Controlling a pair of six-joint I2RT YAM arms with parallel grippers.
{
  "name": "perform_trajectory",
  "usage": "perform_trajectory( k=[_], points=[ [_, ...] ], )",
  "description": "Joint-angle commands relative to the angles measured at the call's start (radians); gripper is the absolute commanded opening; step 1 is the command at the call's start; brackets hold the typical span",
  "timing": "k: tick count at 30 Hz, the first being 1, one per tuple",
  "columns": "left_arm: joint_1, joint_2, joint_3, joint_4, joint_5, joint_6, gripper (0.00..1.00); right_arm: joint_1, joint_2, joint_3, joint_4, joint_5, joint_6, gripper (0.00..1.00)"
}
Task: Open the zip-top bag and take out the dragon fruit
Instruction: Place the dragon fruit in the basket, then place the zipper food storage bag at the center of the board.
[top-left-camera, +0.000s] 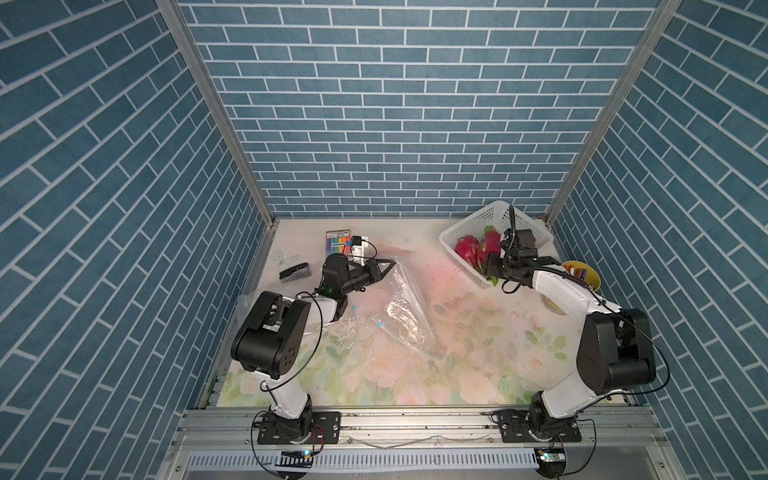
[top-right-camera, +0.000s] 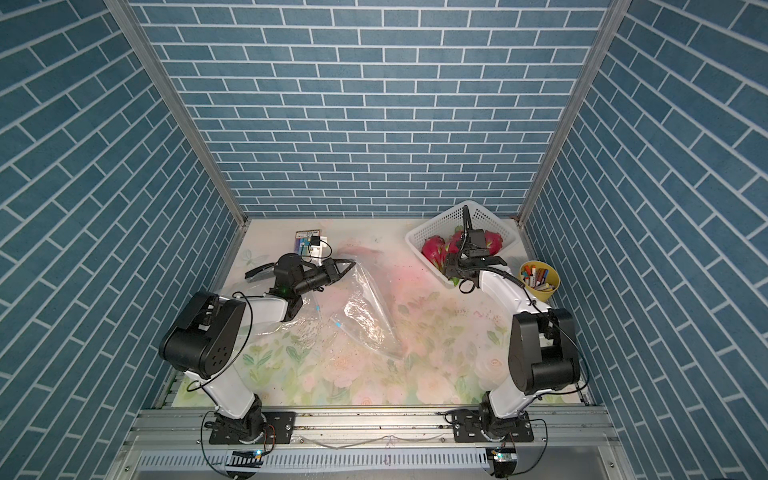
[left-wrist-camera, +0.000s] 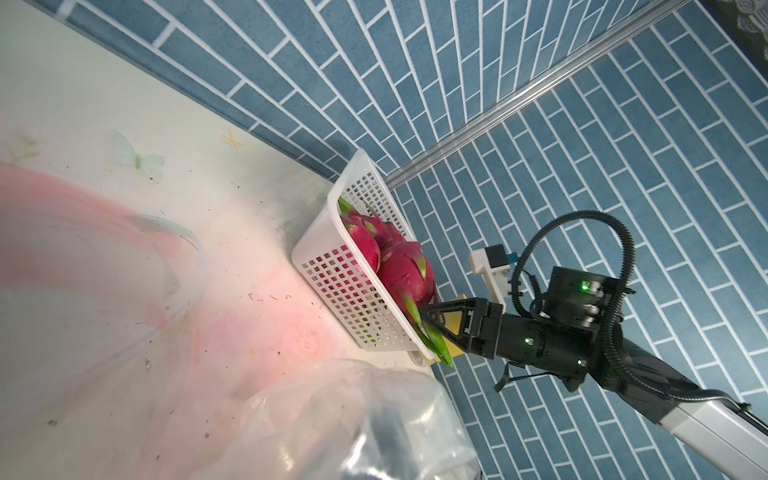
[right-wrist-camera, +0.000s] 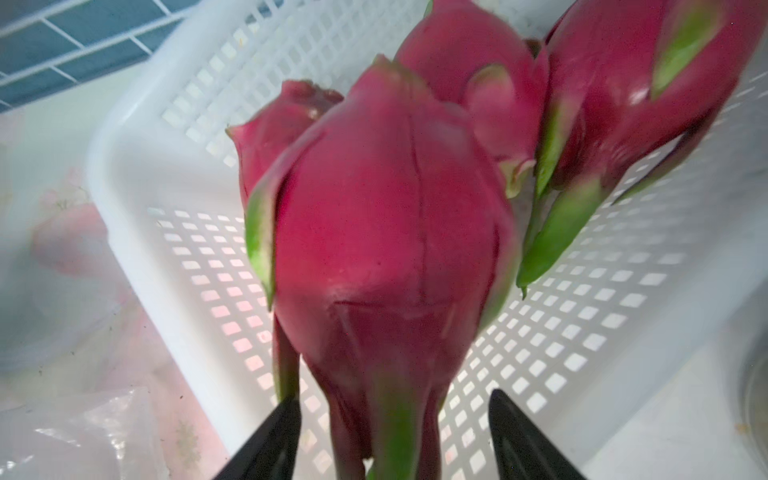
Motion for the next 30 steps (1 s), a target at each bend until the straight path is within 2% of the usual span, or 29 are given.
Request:
perform_trajectory(
  k=[1,6,10,12,17,22,26,28,29,30],
  points=[
    [-0.003,0.028,0.043,-0.01,-0.04,0.035,0.0,-0.003,-0.102,-0.007,-0.024,0.07,-0.001,0.84],
    [-0.001,0.119,0.143,-0.071,-0.109,0.089,0.0,-0.002,-0.219,-0.033,-0.054,0.103,-0.022,0.94],
    [0.009,0.217,0.25,-0.112,-0.152,0.117,0.0,-0.002,-0.293,-0.106,-0.045,0.12,-0.044,0.95],
    [0.02,0.259,0.292,-0.133,-0.164,0.119,0.04,-0.002,-0.333,-0.171,-0.016,0.146,-0.055,0.95],
    [0.048,0.307,0.336,-0.163,-0.16,0.134,0.1,-0.003,-0.441,-0.385,0.133,0.177,-0.096,0.96],
    [0.092,0.311,0.379,-0.269,-0.267,0.211,0.09,-0.004,-0.563,-0.578,0.311,0.233,-0.113,0.96],
    [0.149,0.339,0.415,-0.284,-0.295,0.16,0.09,-0.005,-0.646,-0.703,0.439,0.314,-0.164,0.96],
    [0.158,0.331,0.415,-0.283,-0.31,0.159,0.09,-0.012,-0.667,-0.715,0.437,0.331,-0.177,0.96],
    [0.159,0.322,0.416,-0.304,-0.333,0.172,0.12,-0.016,-0.672,-0.724,0.459,0.333,-0.2,0.96],
    [0.159,0.313,0.416,-0.32,-0.35,0.183,0.2,-0.017,-0.669,-0.731,0.484,0.334,-0.223,0.96]
  ],
)
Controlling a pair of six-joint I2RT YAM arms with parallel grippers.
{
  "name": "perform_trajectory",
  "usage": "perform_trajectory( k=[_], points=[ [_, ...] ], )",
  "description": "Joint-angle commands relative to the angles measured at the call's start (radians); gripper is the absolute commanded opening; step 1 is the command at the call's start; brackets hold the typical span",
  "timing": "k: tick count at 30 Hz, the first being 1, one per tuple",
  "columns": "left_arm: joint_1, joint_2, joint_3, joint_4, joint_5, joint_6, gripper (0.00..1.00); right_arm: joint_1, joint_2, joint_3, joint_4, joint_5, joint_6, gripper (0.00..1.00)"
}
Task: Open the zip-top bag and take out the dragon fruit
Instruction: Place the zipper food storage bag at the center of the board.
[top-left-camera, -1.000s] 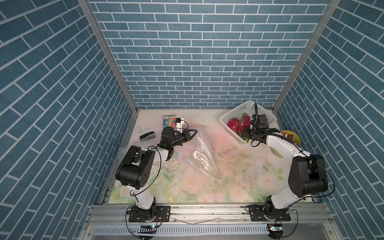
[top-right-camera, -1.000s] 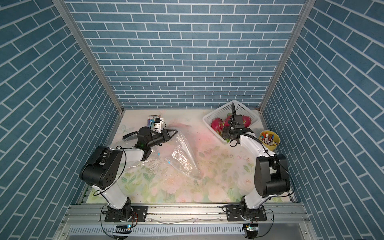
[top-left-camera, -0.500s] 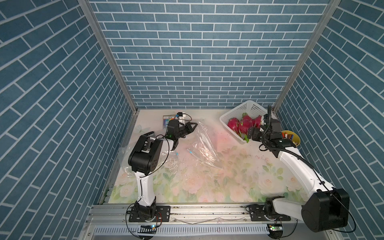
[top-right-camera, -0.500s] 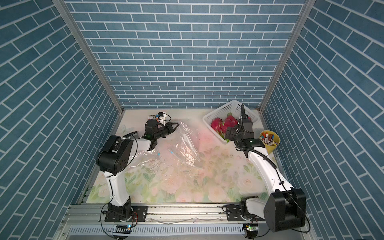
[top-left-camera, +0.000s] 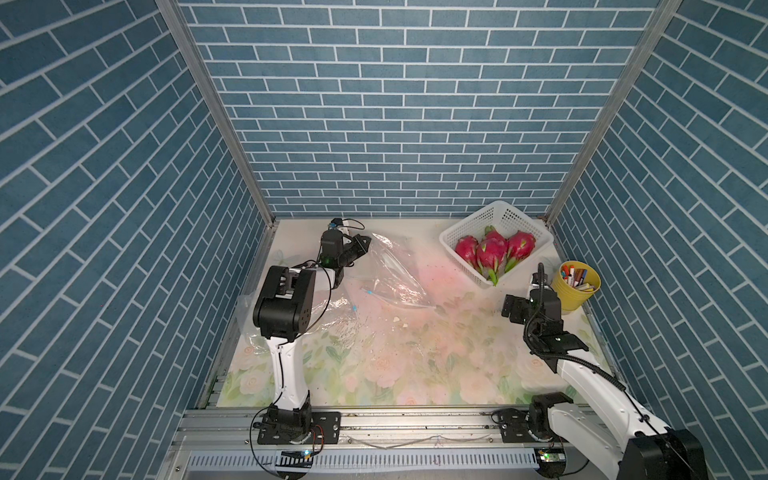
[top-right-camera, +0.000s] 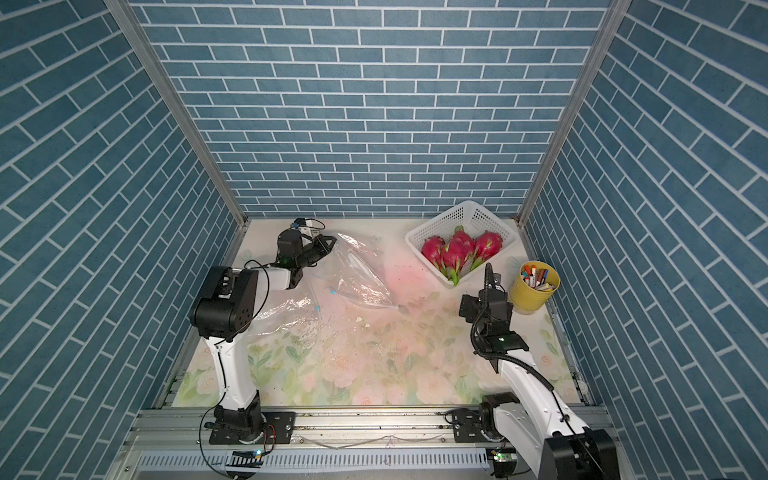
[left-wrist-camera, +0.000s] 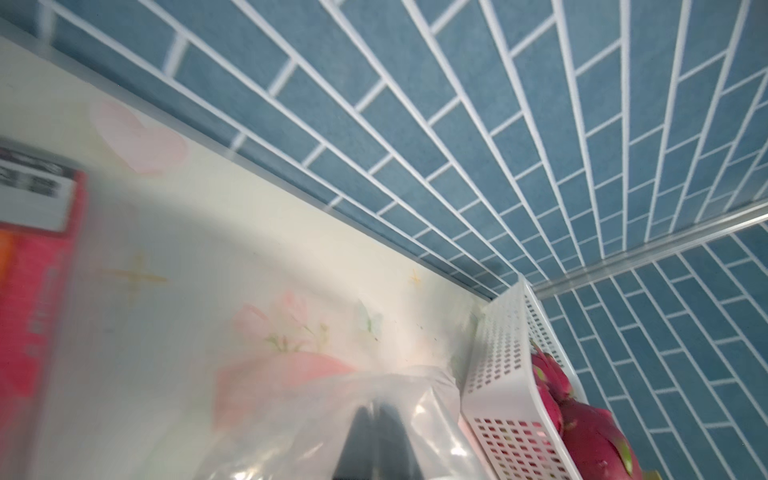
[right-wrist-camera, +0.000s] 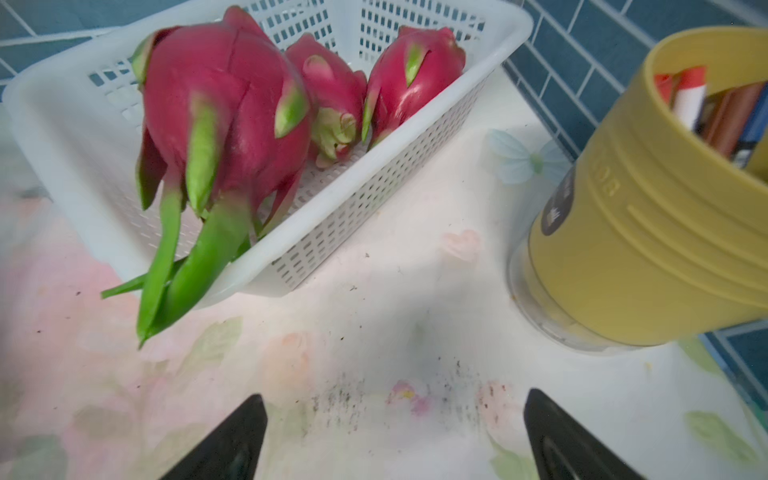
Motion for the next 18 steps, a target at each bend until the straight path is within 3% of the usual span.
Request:
perform_trajectory(
  k=[1,3,4,10,18],
  points=[
    [0.0,-0.008,0.008,-0.061,-0.068,0.032,0.36,-0.007,-0.007,-0.023,0.16,0.061,-0.113,0.96],
    [0.0,-0.025,0.008,-0.105,-0.102,0.045,0.91,-0.015,0.035,-0.044,0.225,0.074,-0.147,0.96],
    [0.0,-0.035,0.007,-0.122,-0.107,0.058,1.0,-0.02,0.054,-0.049,0.247,0.071,-0.157,0.96],
    [0.0,-0.185,-0.03,-0.24,-0.188,0.195,1.0,-0.048,0.219,-0.06,0.437,0.048,-0.205,0.96],
    [0.005,-0.538,-0.258,-0.313,-0.591,0.395,1.0,-0.114,0.429,-0.071,0.737,-0.033,-0.238,0.96]
  ],
)
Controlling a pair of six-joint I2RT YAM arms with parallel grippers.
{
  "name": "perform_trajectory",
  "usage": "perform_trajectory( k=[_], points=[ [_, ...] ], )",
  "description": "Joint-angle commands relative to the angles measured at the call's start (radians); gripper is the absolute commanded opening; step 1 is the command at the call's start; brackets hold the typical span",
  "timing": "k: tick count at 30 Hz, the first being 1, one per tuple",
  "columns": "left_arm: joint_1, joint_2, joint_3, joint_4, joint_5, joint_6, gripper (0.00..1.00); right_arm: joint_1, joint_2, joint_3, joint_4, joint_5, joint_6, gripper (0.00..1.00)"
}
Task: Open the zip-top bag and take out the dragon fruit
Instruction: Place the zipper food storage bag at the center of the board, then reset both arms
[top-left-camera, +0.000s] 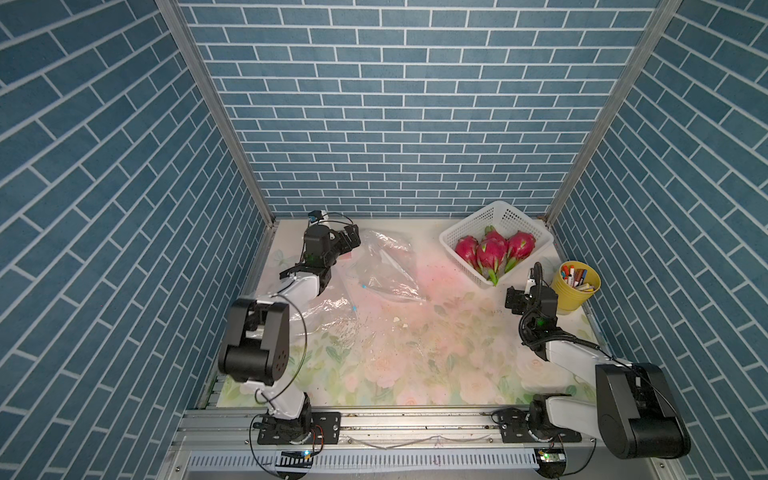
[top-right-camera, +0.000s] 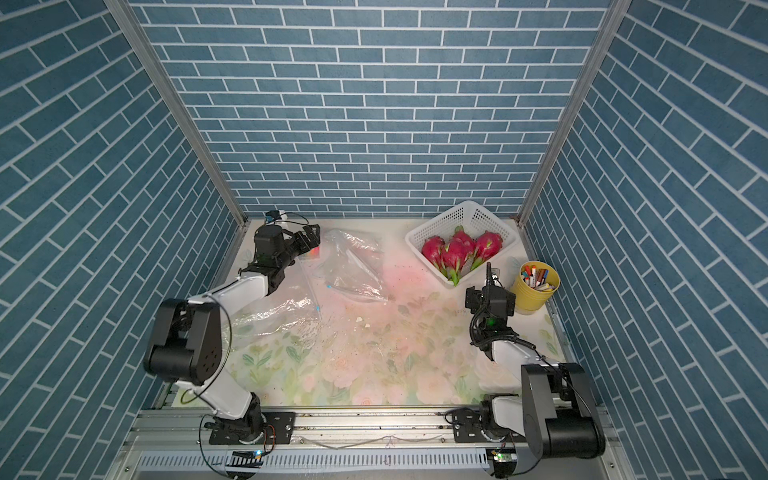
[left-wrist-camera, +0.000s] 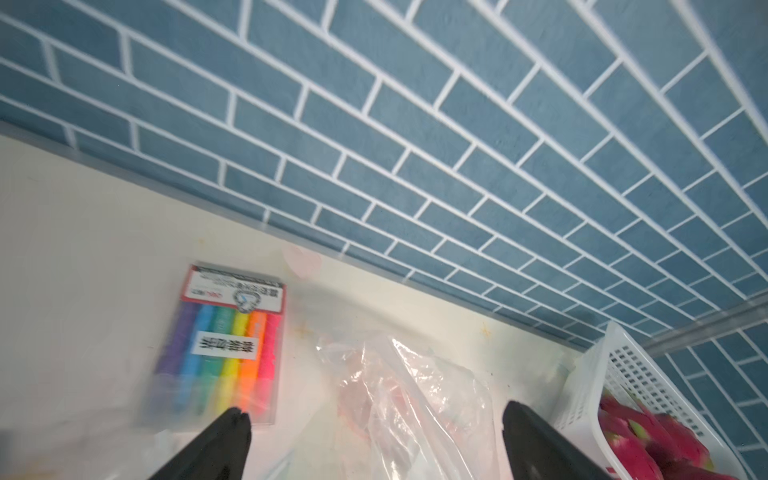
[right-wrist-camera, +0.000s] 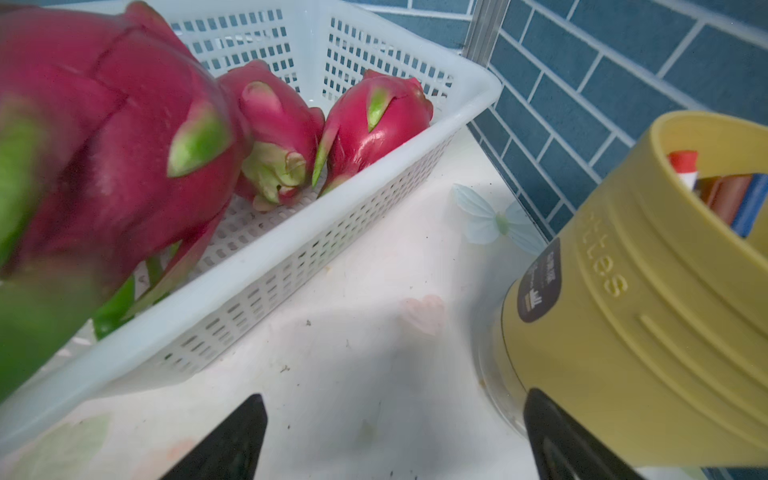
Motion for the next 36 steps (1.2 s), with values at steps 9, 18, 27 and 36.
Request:
perform_trajectory(
  k=[9,18,27,36],
  points=[
    [0.003,-0.275,-0.577,0.436,-0.43,0.393,1.0,-0.066,0.171,-0.024,0.316,-0.149,-0.043,0.96],
    [0.011,-0.274,-0.609,0.486,-0.366,0.427,1.0,-0.125,0.24,0.047,0.238,-0.243,-0.002,0.96],
    [0.014,-0.234,-0.77,0.756,-0.412,0.497,1.0,-0.13,0.238,0.049,0.231,-0.249,0.0,0.99],
    [0.072,-0.081,-0.809,0.93,-0.172,0.511,1.0,-0.13,0.239,0.049,0.231,-0.251,0.0,0.99]
  ],
)
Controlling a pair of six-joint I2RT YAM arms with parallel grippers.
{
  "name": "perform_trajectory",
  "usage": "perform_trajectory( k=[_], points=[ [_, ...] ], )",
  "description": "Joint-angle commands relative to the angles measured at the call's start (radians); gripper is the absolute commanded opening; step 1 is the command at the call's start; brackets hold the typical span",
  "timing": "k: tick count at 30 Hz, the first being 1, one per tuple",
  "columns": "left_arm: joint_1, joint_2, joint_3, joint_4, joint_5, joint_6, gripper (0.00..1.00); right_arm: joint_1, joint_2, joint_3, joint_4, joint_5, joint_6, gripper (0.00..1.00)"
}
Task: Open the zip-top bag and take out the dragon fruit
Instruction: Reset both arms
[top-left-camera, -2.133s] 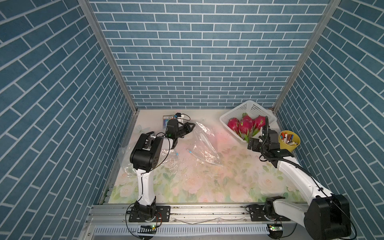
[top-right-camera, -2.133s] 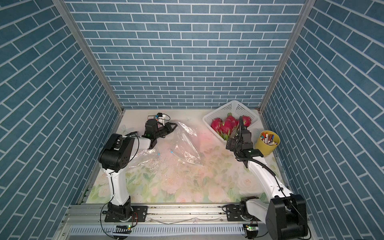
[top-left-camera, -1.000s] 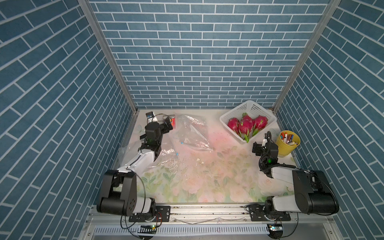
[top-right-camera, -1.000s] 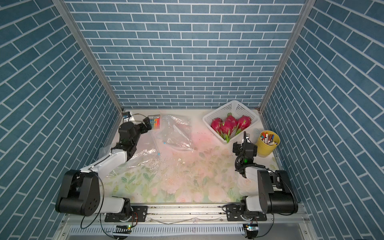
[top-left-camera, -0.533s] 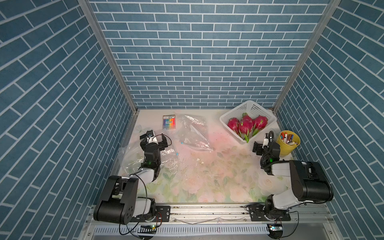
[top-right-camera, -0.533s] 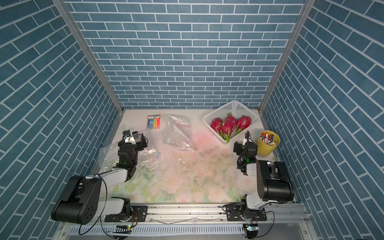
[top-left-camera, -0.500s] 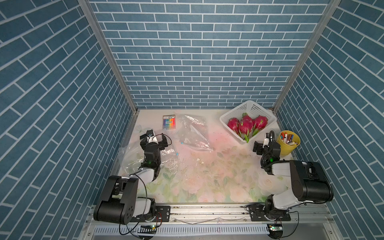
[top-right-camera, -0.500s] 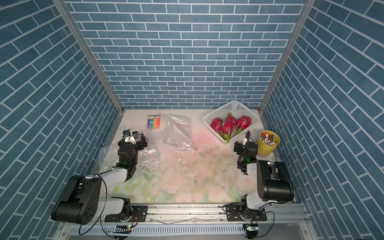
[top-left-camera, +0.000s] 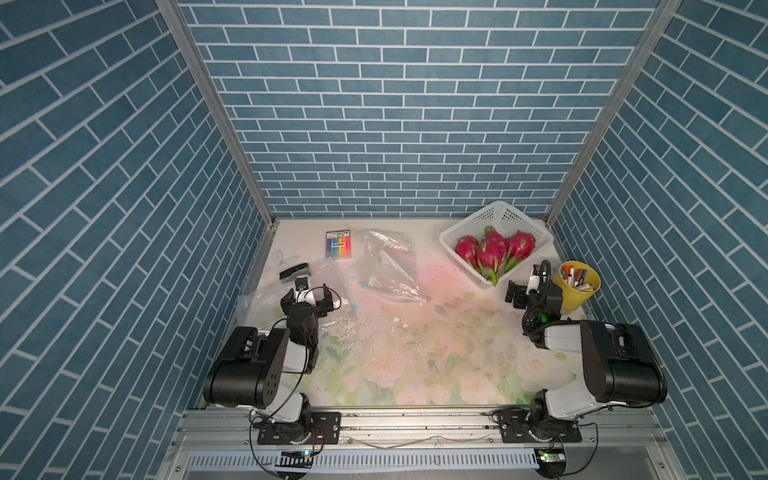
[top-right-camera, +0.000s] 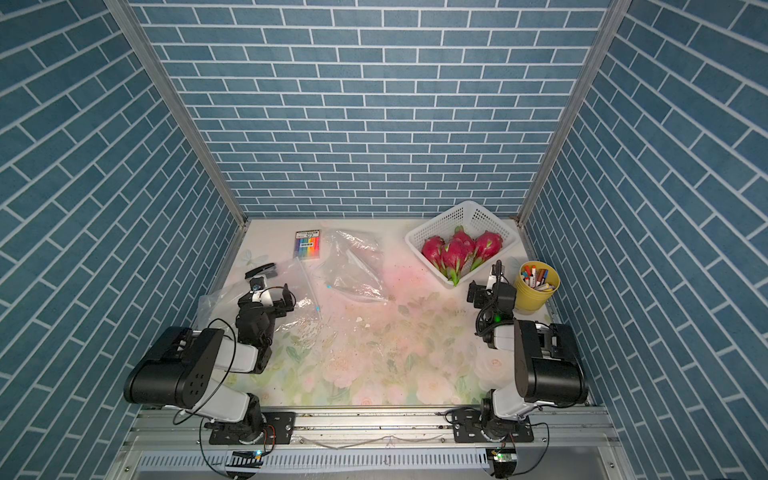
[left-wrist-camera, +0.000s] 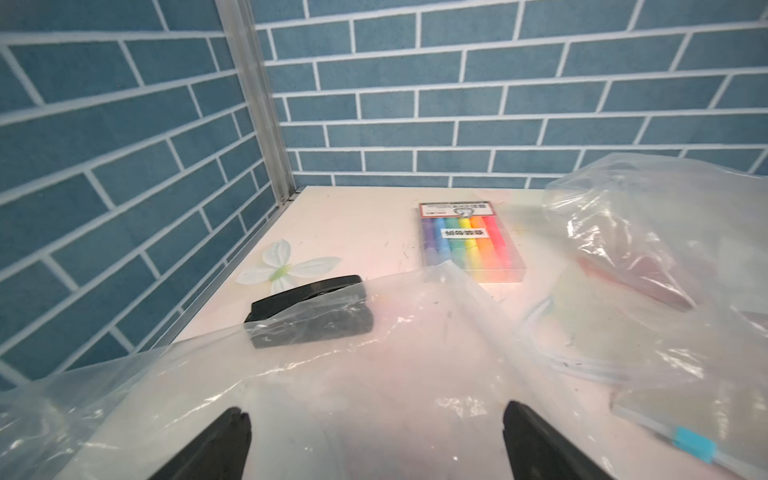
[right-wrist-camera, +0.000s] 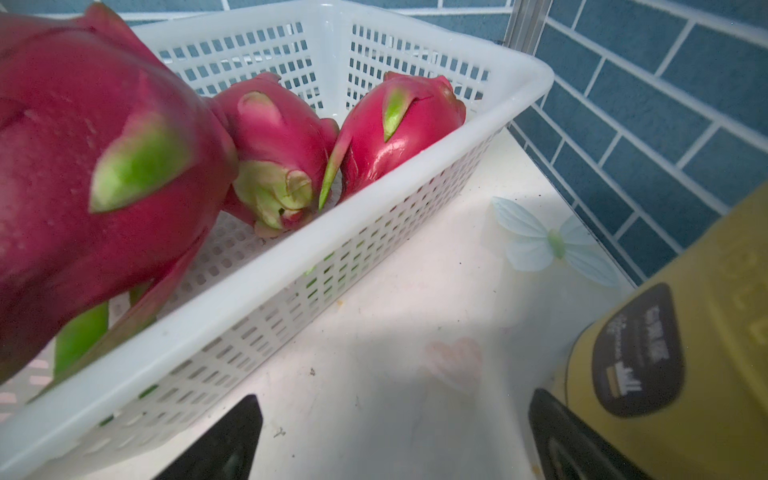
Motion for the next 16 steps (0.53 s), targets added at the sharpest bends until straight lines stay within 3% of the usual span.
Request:
perform_trajectory(
  k=[1,5,16],
  points=[
    [0.005,0.002,0.002,0.126,0.06,0.022,1.0,-0.003,0.006,0.018,-0.008,-0.009,-0.003,0.99],
    [0.006,-0.006,0.035,0.045,0.043,0.011,1.0,-0.003,0.006,0.018,-0.008,-0.009,-0.003,0.99],
    [0.014,-0.001,0.046,0.036,0.055,0.003,1.0,-0.005,0.006,0.018,-0.01,-0.014,-0.002,0.99]
  ],
)
